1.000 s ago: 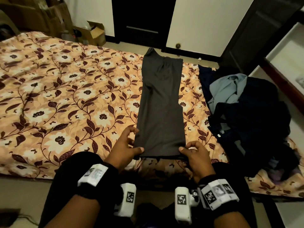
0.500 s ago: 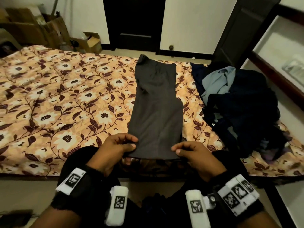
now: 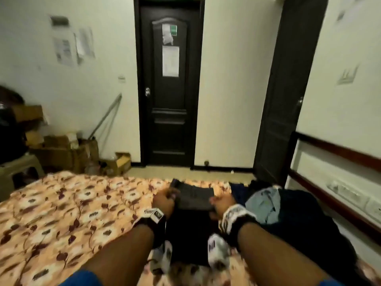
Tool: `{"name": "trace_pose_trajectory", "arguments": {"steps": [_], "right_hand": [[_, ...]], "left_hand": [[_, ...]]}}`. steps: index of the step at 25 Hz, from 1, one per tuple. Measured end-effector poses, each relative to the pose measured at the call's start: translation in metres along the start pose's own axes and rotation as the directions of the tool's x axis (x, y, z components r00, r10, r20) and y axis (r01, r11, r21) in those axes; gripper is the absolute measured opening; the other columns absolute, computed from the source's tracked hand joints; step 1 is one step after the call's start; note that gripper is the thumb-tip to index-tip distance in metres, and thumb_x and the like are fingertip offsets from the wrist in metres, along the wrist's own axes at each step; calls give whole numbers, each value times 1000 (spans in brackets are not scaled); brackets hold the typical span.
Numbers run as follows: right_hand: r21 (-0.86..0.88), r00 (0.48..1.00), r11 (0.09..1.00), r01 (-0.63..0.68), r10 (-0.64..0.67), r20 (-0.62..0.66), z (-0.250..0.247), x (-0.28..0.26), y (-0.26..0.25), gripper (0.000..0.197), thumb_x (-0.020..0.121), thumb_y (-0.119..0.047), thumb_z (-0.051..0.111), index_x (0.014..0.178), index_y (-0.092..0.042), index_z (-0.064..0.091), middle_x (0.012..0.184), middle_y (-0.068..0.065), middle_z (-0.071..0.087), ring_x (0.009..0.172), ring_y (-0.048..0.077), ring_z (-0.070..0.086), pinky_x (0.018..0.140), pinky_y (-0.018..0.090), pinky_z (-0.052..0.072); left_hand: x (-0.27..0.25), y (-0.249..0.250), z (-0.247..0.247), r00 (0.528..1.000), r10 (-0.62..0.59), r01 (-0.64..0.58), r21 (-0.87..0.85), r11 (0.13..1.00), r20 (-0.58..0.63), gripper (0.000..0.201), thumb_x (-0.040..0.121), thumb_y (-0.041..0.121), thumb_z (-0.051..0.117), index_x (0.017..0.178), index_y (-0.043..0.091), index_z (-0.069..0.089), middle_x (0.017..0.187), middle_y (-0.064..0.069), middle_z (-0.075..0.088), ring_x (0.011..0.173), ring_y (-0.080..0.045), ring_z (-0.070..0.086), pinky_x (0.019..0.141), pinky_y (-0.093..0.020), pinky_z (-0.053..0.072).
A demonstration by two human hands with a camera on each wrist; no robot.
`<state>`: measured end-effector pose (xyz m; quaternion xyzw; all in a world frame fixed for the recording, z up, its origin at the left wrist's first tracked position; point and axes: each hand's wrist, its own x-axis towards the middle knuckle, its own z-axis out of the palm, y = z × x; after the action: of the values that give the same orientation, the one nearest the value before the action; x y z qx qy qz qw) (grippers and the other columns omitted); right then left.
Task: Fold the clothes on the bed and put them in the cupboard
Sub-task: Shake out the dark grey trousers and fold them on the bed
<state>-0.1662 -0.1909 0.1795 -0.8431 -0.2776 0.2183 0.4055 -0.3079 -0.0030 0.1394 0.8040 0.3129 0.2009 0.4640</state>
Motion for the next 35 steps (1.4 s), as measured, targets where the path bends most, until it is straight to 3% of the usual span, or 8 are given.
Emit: {"name": "trace_pose_trajectory", "arguments": {"steps": [3,5,7,14,17,22,30,35], "right_hand": [[264,874,846,463,-385,-298,-114,11,-180,7,90,1,59,89,-2,65,92,21,64,79,33,65,73,41,59],[468,858,720,513,-416,-301,-154,-11,-212,15,90,7,56,80,-4,60,79,17,61,65,30,63,56,38,59],[504,903,750,429,-350,-248,-162,-29,-208,14,89,7,57,80,-3,58,76,17,60,63,30,63,57,39,58],[550,952,776,307,-260,-164,-84,-104,-76,6,88,1,62,93,3,65,73,11,63,54,18,62,53,28,57],[587,994,810,8,-68,80,-20,-160,25,5,86,0,63,86,-1,68,64,9,62,55,18,62,53,30,55],[533,871,699,-477,296,391,53,-239,136,8,85,3,60,88,-1,67,68,10,58,52,16,56,48,27,52],[391,699,624,-677,380,605,54,-273,155,13,77,-5,66,85,-2,75,72,12,64,54,18,57,49,28,50],[478,768,656,-584,255,588,63,-237,168,43,69,14,68,106,-8,71,103,17,70,86,28,68,74,35,59]], "left_hand": [[43,185,-83,871,290,-419,-290,860,-397,15,91,0,57,92,10,69,82,-4,64,79,-25,63,60,-29,59],[34,252,-117,896,303,-426,-438,792,-324,16,92,-4,57,88,8,65,77,-7,59,62,-23,59,52,-35,58],[16,266,-131,949,253,-312,-475,822,-186,16,92,-6,53,88,6,63,74,-12,55,47,-22,54,49,-38,57],[-94,130,-71,996,78,-92,-560,823,-48,14,92,-2,56,86,-1,69,72,-14,64,50,-22,51,51,-32,53],[-163,31,-26,990,-87,137,-588,797,113,12,90,-2,59,86,-1,70,79,-14,67,61,-23,63,52,-30,56],[-266,-77,26,802,-445,593,-435,678,399,12,85,-1,65,80,0,76,84,-17,70,63,-24,64,49,-27,57],[-310,-92,18,672,-449,702,-316,638,588,39,59,9,87,90,-10,72,82,-24,68,55,-23,61,47,-25,51],[-269,-112,21,709,-410,671,-368,644,575,57,47,11,88,103,10,76,107,-7,73,92,-19,72,69,-24,58]]}}
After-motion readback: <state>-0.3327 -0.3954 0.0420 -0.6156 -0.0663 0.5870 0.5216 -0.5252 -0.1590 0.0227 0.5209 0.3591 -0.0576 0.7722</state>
